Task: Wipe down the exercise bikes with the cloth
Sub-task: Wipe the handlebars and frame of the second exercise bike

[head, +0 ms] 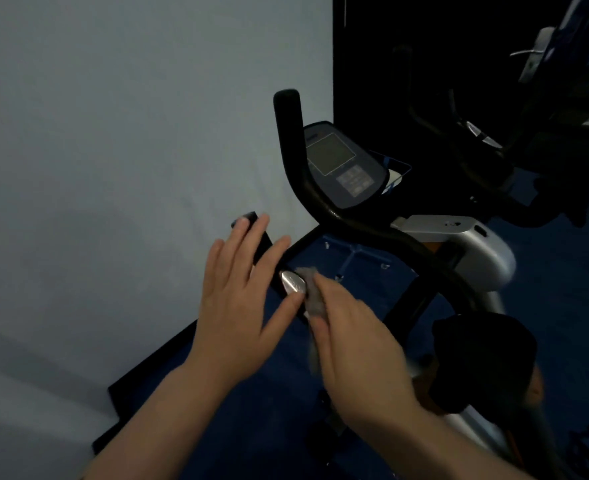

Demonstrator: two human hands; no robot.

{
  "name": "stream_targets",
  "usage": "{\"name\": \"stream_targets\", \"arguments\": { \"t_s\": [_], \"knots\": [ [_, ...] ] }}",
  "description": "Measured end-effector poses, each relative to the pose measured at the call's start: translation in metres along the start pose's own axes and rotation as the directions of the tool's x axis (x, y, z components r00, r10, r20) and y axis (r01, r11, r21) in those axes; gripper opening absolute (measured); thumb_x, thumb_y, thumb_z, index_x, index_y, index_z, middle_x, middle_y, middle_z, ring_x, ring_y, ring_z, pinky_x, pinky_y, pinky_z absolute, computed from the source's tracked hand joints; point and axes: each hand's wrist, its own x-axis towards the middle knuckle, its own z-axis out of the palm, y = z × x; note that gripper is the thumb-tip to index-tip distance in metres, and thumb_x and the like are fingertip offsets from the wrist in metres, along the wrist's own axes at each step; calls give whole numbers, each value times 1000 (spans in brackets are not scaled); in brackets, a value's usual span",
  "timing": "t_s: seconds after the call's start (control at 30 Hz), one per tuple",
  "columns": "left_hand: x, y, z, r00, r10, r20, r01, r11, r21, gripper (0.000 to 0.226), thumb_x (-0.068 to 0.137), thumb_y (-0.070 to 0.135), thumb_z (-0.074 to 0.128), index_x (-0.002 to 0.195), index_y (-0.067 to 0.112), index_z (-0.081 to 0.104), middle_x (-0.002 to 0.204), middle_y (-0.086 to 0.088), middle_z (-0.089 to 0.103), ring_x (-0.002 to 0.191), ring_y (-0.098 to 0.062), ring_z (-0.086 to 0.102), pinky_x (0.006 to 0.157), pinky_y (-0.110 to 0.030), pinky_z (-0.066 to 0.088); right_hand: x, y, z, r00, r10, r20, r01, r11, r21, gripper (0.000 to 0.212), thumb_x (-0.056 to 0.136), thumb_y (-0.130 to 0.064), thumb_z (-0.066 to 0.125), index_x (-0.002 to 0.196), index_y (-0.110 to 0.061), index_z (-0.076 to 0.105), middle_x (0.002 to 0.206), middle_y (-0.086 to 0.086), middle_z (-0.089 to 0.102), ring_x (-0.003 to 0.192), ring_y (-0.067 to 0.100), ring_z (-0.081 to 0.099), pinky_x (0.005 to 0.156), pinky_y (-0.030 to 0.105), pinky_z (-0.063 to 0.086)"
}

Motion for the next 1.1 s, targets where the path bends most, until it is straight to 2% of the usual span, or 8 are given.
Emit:
{"name": "stream_targets", "arguments": {
  "t_s": [0.07,0.17,0.37,0.57,0.73,0.8,0.9,1.1],
  "knots": [
    [5,-8,-6,1000,-13,-21,14,1000,11,63,91,46,48,146,17,35,160,-5,19,149,-22,9,121,-36,-1,-13,6,-2,999,-6,44,7,1000,-12,52,98,-28,43,147,-27,25,145,-7,43,119,8,51,96,18,34],
    [14,-22,-12,999,-30,-45,28,999,-36,67,90,42,52,148,16,30,159,-2,20,149,-19,11,121,-34,2,4,-5,8,996,67,-63,-68,997,-20,43,99,-33,37,141,-23,37,135,-6,52,110,12,56,88,24,46],
    [28,-35,-16,1000,1,0,-1,946,-324,51,97,25,41,145,11,34,150,4,36,143,-12,27,117,-39,21,42,-34,24,998,38,-47,-41,997,-59,49,100,-38,31,146,-21,26,144,-6,40,113,11,50,88,21,43],
    [27,-38,-18,990,-98,99,139,702,-698,45,98,34,35,142,24,42,145,18,45,136,-3,38,112,-18,28,33,-38,20,971,226,-79,-233,968,-96,65,87,-54,-3,140,-36,29,131,-16,47,107,2,49,79,15,39],
    [27,-36,-18,978,-169,119,186,470,-863,39,99,31,36,135,24,49,136,19,54,129,0,46,100,-8,35,92,-74,36,926,299,-228,-280,953,115,27,100,-36,25,114,-30,47,99,-9,61,82,11,58,69,33,46],
    [27,-38,-19,977,-158,140,194,410,-891,43,99,36,33,136,23,50,135,21,55,129,2,47,99,-6,35,79,-78,37,913,268,-309,-239,962,129,32,99,-32,36,128,-30,47,117,-9,62,93,9,60,76,30,51],
    [26,-43,-18,981,-109,162,193,410,-892,46,98,37,31,139,23,46,139,25,49,132,5,41,100,-3,31,50,-67,37,940,132,-313,-173,979,-108,52,89,-23,61,139,-16,47,135,0,57,102,15,64,77,27,55],
    [25,-47,-16,983,-43,177,179,394,-901,50,97,43,29,145,29,34,148,26,38,138,4,32,107,-9,28,95,-87,45,859,342,-380,-243,927,285,35,101,-31,35,133,-29,48,128,-10,58,111,8,57,92,30,47]
  ]
}}
